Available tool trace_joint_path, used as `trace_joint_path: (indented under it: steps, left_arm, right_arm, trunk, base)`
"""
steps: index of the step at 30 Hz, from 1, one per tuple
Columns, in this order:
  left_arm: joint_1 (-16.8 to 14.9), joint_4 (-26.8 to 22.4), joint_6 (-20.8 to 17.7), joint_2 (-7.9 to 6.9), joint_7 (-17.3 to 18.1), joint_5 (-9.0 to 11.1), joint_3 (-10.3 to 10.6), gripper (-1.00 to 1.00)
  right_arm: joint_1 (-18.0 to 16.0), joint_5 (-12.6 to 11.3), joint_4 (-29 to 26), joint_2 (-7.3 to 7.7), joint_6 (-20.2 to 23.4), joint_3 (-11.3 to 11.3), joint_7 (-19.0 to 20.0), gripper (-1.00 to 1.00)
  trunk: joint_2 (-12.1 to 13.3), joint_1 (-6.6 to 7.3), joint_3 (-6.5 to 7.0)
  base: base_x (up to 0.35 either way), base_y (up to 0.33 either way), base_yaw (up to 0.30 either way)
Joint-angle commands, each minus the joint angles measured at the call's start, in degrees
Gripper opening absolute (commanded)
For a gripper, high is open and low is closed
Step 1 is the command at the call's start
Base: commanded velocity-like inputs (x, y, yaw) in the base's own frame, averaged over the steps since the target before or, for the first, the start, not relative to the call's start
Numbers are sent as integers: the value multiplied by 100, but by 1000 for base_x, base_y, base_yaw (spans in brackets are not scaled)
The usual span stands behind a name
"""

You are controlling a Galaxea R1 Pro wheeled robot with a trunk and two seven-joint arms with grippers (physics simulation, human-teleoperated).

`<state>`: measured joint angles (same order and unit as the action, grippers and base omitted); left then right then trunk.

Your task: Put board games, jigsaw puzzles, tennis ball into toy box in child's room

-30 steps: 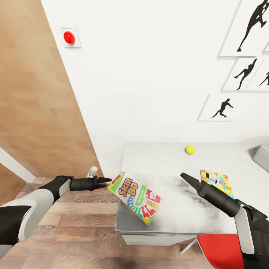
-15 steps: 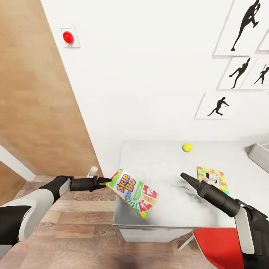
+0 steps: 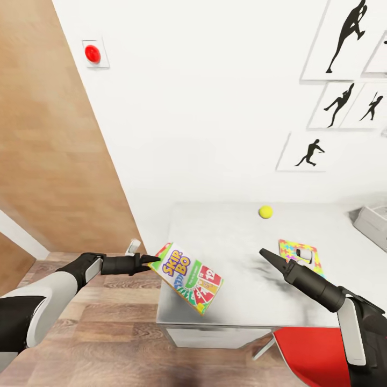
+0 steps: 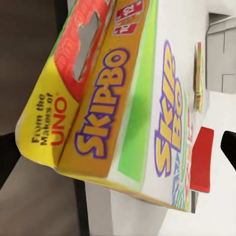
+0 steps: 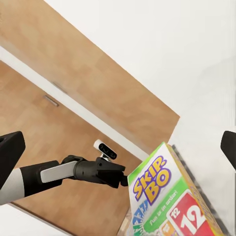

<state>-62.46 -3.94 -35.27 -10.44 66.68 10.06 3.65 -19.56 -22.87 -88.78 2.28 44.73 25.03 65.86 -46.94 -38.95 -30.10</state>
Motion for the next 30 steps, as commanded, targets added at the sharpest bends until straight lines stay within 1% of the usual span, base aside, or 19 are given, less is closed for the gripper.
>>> trace_joint_path:
  steps: [1, 6, 16, 30]
  left_arm:
    - [-3, -2, -53, -2, 15, 48, 40, 100]
    - [-3, -2, -34, -7, 19, 48, 40, 100]
    - [-3, -2, -8, -5, 15, 48, 46, 100]
    - [-3, -5, -30, -3, 21, 48, 41, 100]
  right_arm:
    - [-3, -21, 1, 1, 36, 2, 5, 100]
    - [-3, -18, 1, 1, 36, 2, 3, 100]
    - [-3, -16, 1, 1, 36, -1, -2, 100]
    - [-3, -21, 1, 1, 36, -2, 4, 100]
  trunk:
    - [-5, -1, -5]
    - [-5, -1, -5]
    - [-5, -1, -5]
    - [-5, -1, -5]
  base:
    - [0, -40, 0]
    - [5, -20, 0]
    - [92, 7, 0]
    - [-5, -17, 0]
